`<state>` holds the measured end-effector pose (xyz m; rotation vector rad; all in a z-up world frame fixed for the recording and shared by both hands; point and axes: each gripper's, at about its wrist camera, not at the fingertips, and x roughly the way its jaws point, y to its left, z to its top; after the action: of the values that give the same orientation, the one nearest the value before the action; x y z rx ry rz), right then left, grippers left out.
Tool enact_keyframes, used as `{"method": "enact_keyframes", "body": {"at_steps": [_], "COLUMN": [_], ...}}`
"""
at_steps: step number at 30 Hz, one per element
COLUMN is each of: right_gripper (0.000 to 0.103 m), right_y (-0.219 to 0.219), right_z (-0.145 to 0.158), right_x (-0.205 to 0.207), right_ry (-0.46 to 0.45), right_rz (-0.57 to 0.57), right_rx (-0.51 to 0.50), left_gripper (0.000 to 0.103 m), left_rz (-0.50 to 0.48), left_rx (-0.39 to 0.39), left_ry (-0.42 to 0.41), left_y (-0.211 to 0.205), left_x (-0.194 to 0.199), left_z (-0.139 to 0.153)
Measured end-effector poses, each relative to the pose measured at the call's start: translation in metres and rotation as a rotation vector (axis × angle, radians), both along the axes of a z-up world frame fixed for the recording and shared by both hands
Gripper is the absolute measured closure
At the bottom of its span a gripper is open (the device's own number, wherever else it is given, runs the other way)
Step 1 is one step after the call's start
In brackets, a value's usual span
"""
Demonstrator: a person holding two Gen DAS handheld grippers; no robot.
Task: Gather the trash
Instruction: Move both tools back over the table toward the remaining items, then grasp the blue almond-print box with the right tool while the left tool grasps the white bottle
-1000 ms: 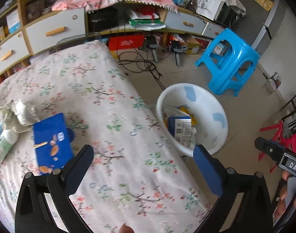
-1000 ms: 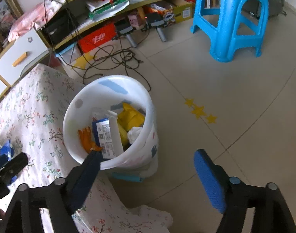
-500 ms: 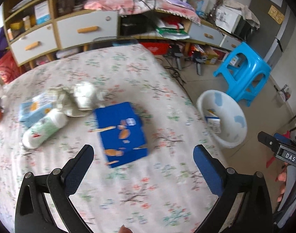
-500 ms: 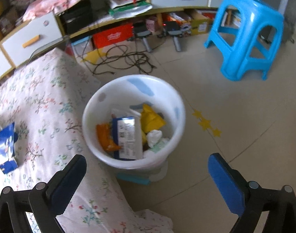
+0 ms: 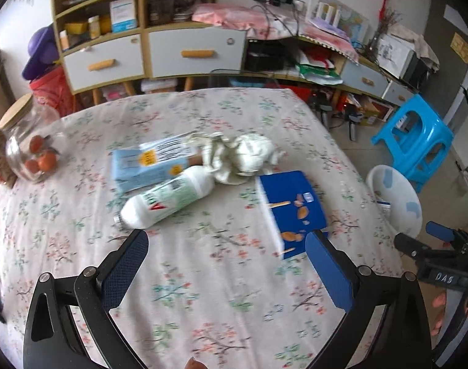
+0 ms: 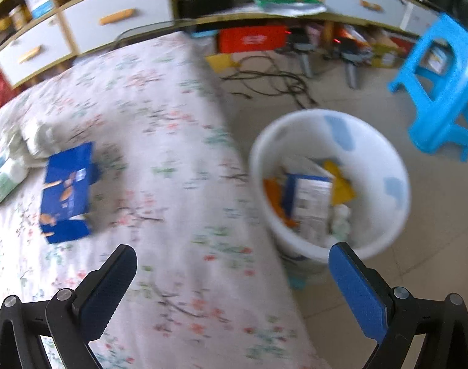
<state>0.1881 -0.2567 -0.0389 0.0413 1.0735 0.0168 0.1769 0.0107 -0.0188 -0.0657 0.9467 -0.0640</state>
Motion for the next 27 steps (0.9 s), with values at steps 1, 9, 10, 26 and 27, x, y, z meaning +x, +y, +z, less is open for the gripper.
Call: {"method": "enact_keyframes", "body": {"at_steps": [1,9,10,26,27], "right_gripper": [0.001,0.001,0.001,0.008,0.01], "right_y": [0.009,0.066,0.071,0.134,0.137], "right_z": [-0.002,-0.026,-0.028,-0.058,-0.058], "right_x": [0.002,0.023,0.024,0.054,0.054], "right_ry": [0.004,0.066,0.073,0.119,0.112], "right_rz": [0.015,0.067,0.069,0.104,0.107], "right_rx": [0.005,0.058,0.059,0.109,0.096], "left_gripper": [0.0,0.0,0.0,0.0,0.0], "left_rz": [0.007,0.075,0.082,0.105,0.101], "left_rx": [0.0,-0.008,0.001,0.022,0.015], "left_ry": [-0.001,-0.017,-0.02,0.031,0.039], "left_y": [0.005,0.041,0.046,0.098,0.099], "left_x": [-0.001,-0.008,-0.009,0.002,0.004], "left_z": [0.001,0.007,0.007,-0.012,-0.014]}}
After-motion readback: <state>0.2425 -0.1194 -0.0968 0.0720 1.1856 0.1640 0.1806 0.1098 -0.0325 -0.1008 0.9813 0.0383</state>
